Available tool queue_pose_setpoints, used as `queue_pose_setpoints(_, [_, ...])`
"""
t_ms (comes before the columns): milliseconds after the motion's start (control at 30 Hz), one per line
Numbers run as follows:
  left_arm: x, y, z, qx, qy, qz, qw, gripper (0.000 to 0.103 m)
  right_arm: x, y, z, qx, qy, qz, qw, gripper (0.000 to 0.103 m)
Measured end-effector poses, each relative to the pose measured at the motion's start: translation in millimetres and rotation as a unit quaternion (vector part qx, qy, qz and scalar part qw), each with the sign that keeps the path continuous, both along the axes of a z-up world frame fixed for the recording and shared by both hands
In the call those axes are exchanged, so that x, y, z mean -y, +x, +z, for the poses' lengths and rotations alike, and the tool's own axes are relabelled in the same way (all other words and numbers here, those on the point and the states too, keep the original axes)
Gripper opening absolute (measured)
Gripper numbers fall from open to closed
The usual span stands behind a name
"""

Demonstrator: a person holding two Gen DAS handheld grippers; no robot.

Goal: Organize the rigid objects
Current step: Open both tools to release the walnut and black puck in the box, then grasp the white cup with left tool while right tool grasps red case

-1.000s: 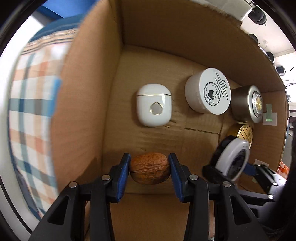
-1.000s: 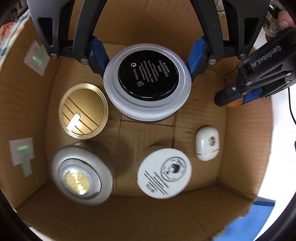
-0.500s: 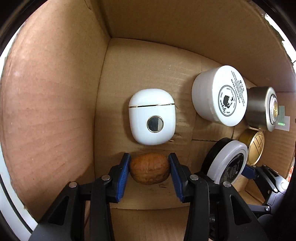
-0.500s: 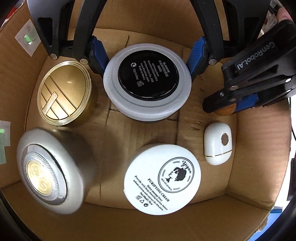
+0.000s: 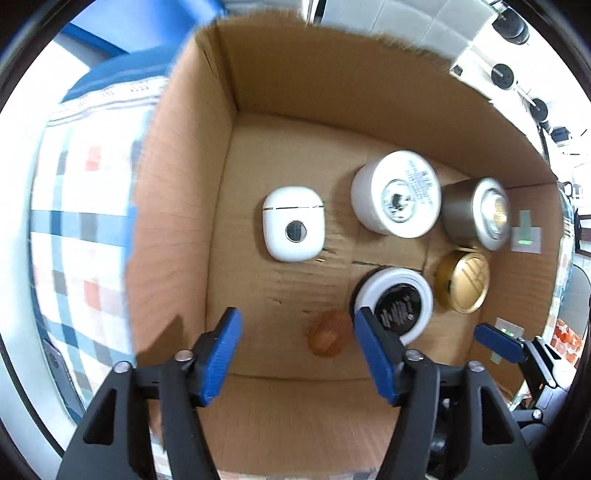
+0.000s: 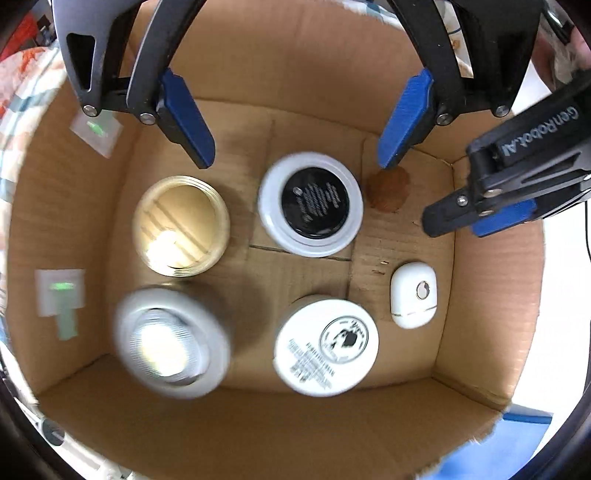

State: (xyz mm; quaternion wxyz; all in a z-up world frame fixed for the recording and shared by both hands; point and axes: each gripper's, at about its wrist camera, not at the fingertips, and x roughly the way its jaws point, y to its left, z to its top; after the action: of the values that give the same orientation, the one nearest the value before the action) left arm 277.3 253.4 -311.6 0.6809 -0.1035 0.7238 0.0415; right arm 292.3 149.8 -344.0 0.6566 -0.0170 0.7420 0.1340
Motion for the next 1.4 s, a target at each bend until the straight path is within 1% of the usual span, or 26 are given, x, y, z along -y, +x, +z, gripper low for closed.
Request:
queue_pose_setpoints(67, [8, -9, 17, 0.017, 0.006, -0.004, 0.9998, 0.069, 11, -4, 11, 0.013, -0.003, -0.006, 1.000, 0.097])
queue_pose_setpoints(100, [11, -11, 24, 0.024, 0.007, -0.006, 0.9997, 0.071, 15, -6, 16, 0.018, -0.003, -0.009, 1.000, 0.101])
queue_pose_setpoints(133, [15, -16, 32, 0.032, 0.009, -0.006, 0.9994, 0.077, 19, -9, 22, 0.023, -0.004, -0.014, 1.000, 0.103])
queue_pose_setpoints(167, [19, -21, 41, 0.041, 0.012, -0.005, 0.9991, 0.084, 24, -11, 28, 0.028, -0.003, -0.018, 0.999, 0.103])
queue_pose_setpoints(200, [21, -25, 47, 0.048, 0.016, -0.005, 0.9987, 0.088, 29, -15, 34, 0.032, -0.003, -0.021, 0.999, 0.103])
queue_pose_setpoints(233, [21, -28, 52, 0.052, 0.020, -0.006, 0.9984, 0.095, 34, -22, 39, 0.037, -0.005, -0.022, 0.999, 0.103])
queue_pose_setpoints(300, [22, -35, 63, 0.063, 0.028, -0.006, 0.9976, 0.099, 45, -28, 48, 0.046, -0.003, -0.025, 0.999, 0.103])
queue_pose_setpoints(333, [21, -38, 67, 0.068, 0.030, -0.007, 0.9972, 0.103, 50, -32, 52, 0.048, -0.004, -0.030, 0.998, 0.103])
queue_pose_setpoints(467, [24, -56, 88, 0.087, 0.043, -0.012, 0.9952, 0.103, 66, -52, 65, 0.061, -0.003, -0.040, 0.997, 0.103])
queue_pose_setpoints(500, [12, -58, 90, 0.092, 0.042, -0.013, 0.9948, 0.103, 69, -56, 68, 0.063, -0.002, -0.043, 0.997, 0.103])
queue_pose_setpoints(567, [9, -64, 97, 0.100, 0.044, -0.016, 0.9939, 0.103, 76, -62, 75, 0.068, 0.004, -0.050, 0.996, 0.103])
queue_pose_setpoints(633, [16, -71, 107, 0.113, 0.048, -0.016, 0.9923, 0.103, 81, -68, 83, 0.076, 0.005, -0.054, 0.996, 0.103])
queue_pose_setpoints(733, [24, -78, 118, 0.129, 0.057, -0.020, 0.9897, 0.103, 95, -80, 106, 0.092, 0.010, -0.056, 0.994, 0.103])
queue_pose_setpoints(967, [40, -90, 138, 0.150, 0.055, -0.016, 0.9870, 0.103, 109, -91, 135, 0.109, 0.028, -0.051, 0.992, 0.103])
queue_pose_setpoints(1100, [47, -92, 146, 0.156, 0.053, -0.012, 0.9863, 0.103, 116, -94, 145, 0.114, 0.041, -0.044, 0.992, 0.103])
queue_pose_setpoints(1233, [63, -87, 153, 0.162, 0.055, -0.016, 0.9852, 0.103, 133, -88, 148, 0.115, 0.048, -0.054, 0.991, 0.103])
queue_pose_setpoints(1333, [86, -76, 158, 0.167, 0.051, -0.027, 0.9842, 0.103, 156, -78, 147, 0.114, 0.050, -0.070, 0.990, 0.103])
queue_pose_setpoints(1400, [105, -66, 159, 0.171, 0.048, -0.041, 0.9833, 0.103, 180, -68, 146, 0.113, 0.047, -0.087, 0.989, 0.103])
